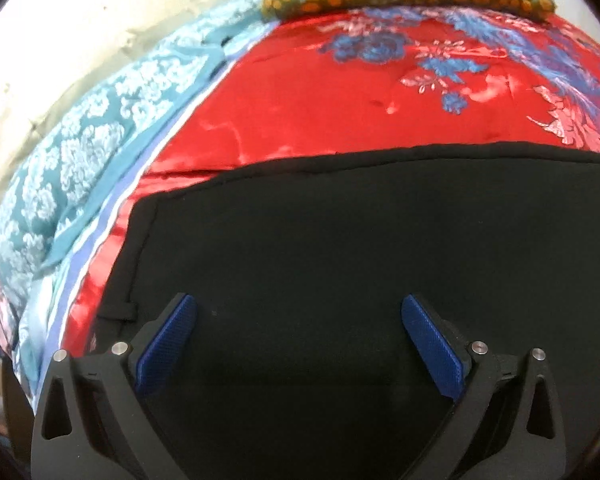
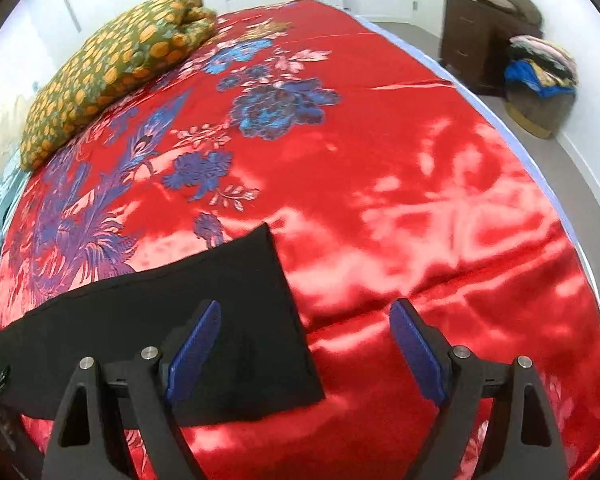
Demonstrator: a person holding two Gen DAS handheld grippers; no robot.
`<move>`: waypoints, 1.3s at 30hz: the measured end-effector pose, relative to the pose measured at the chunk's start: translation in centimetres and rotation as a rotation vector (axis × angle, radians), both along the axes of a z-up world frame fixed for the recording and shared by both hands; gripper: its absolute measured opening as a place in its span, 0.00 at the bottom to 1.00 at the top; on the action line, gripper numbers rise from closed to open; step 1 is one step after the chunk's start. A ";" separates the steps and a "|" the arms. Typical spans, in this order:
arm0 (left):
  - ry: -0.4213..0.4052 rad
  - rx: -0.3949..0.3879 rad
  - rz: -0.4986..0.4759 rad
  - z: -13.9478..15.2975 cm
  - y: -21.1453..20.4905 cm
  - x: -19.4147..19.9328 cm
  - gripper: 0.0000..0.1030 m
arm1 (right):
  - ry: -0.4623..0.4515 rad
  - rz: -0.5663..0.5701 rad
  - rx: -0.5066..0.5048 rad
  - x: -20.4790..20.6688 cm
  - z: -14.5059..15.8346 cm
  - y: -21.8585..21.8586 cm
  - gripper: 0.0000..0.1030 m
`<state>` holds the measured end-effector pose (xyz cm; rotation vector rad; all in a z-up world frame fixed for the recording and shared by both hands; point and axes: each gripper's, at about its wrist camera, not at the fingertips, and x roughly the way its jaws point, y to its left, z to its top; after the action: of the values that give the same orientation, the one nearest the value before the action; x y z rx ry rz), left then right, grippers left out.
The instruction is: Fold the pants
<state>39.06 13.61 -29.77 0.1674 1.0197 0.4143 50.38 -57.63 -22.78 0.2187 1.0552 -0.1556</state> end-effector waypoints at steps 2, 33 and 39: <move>-0.011 -0.005 0.003 -0.1 0.0 -0.2 1.00 | 0.023 0.023 -0.011 1.4 -0.7 0.5 0.83; 0.058 -0.120 -0.023 4.6 0.3 -5.9 0.99 | -0.016 0.026 -0.204 -35.1 2.7 8.4 0.15; 0.054 -0.103 -0.114 5.6 -3.1 -11.0 0.99 | -0.144 0.116 -0.228 -31.8 4.3 12.2 0.98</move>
<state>28.06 10.50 -24.16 0.1447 1.0767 0.2540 18.60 -45.39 -18.45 -0.0375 0.8958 -0.1516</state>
